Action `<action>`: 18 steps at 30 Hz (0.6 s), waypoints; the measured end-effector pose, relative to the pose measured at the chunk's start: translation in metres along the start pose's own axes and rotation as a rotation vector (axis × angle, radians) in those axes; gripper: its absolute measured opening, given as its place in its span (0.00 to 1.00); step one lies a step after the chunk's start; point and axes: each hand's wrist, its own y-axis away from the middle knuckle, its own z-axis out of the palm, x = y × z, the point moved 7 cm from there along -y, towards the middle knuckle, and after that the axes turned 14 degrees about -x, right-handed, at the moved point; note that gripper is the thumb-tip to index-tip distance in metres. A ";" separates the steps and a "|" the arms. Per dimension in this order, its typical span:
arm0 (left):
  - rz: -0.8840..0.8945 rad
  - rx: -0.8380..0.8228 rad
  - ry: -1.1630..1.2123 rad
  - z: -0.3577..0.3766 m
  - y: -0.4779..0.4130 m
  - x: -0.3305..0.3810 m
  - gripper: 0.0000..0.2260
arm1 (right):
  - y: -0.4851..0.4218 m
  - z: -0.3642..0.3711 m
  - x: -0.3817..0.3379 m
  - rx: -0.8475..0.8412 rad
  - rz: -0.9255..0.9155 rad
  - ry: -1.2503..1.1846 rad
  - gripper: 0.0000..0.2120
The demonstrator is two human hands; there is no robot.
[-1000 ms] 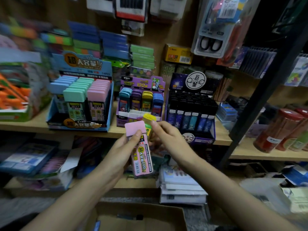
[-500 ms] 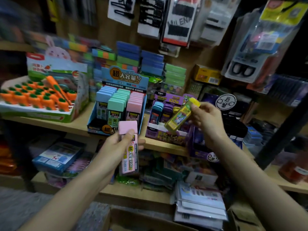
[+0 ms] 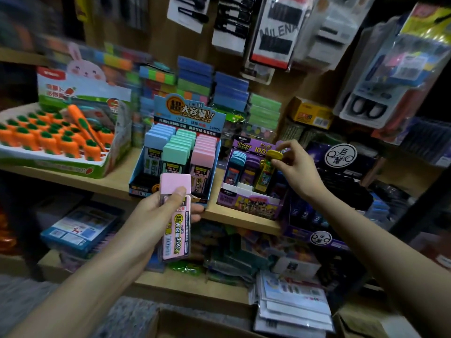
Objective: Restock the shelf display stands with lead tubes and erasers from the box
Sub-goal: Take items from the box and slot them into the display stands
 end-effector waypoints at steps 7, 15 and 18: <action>0.004 -0.066 -0.032 0.006 0.003 0.002 0.13 | -0.003 0.013 -0.005 -0.029 -0.049 0.600 0.11; 0.005 -0.070 -0.097 0.007 0.004 0.003 0.09 | 0.011 0.024 -0.062 0.029 -0.088 0.419 0.07; 0.025 -0.084 -0.130 0.008 0.004 0.005 0.11 | 0.029 0.063 -0.104 -0.296 -0.089 -0.207 0.03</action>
